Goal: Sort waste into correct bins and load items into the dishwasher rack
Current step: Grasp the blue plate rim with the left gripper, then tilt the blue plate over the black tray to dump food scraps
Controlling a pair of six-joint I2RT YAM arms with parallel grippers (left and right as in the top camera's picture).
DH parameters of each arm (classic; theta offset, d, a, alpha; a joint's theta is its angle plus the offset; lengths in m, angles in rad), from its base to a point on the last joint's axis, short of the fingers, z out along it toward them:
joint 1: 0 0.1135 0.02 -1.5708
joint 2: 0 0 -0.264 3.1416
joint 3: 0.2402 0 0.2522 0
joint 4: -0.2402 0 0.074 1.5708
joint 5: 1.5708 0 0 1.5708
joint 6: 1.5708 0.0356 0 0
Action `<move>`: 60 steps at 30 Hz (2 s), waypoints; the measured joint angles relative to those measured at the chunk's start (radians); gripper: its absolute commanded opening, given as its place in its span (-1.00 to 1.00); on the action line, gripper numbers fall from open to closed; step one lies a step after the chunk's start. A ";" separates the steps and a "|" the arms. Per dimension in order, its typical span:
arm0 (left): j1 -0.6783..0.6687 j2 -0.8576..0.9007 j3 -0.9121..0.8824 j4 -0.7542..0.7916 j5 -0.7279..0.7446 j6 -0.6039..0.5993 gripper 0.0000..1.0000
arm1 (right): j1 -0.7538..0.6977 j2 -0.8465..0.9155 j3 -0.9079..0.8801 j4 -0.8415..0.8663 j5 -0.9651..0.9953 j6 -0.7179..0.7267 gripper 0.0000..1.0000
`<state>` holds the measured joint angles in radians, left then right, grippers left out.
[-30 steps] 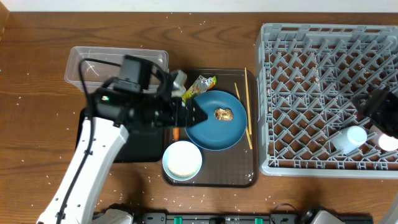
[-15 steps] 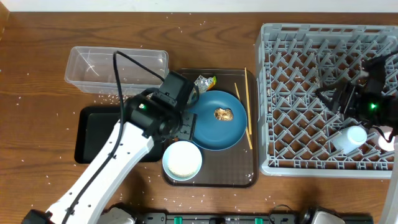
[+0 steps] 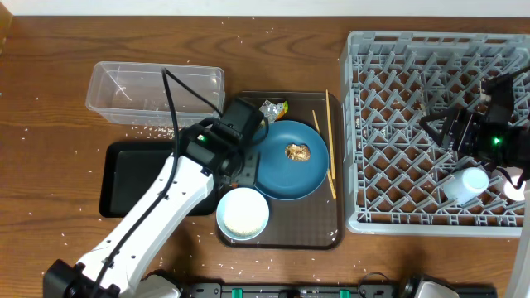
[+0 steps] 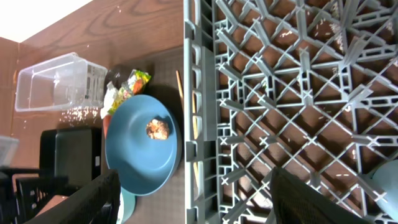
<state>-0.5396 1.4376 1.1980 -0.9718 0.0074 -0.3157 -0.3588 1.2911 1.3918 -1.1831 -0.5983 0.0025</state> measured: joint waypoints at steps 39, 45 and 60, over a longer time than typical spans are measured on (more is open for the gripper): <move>0.008 0.416 -0.022 0.327 0.066 0.039 -0.84 | 0.000 0.000 0.000 -0.030 0.029 0.000 0.49; 0.011 0.418 -0.020 0.325 0.091 0.054 -0.88 | 0.000 0.000 0.000 -0.038 0.032 0.000 0.49; 0.155 0.121 -0.003 0.196 0.076 0.058 -0.88 | 0.000 0.000 0.000 -0.040 0.050 0.000 0.50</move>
<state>-0.3843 1.5589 1.1946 -0.7753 0.0830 -0.2573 -0.3588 1.2911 1.3918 -1.2232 -0.5488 0.0025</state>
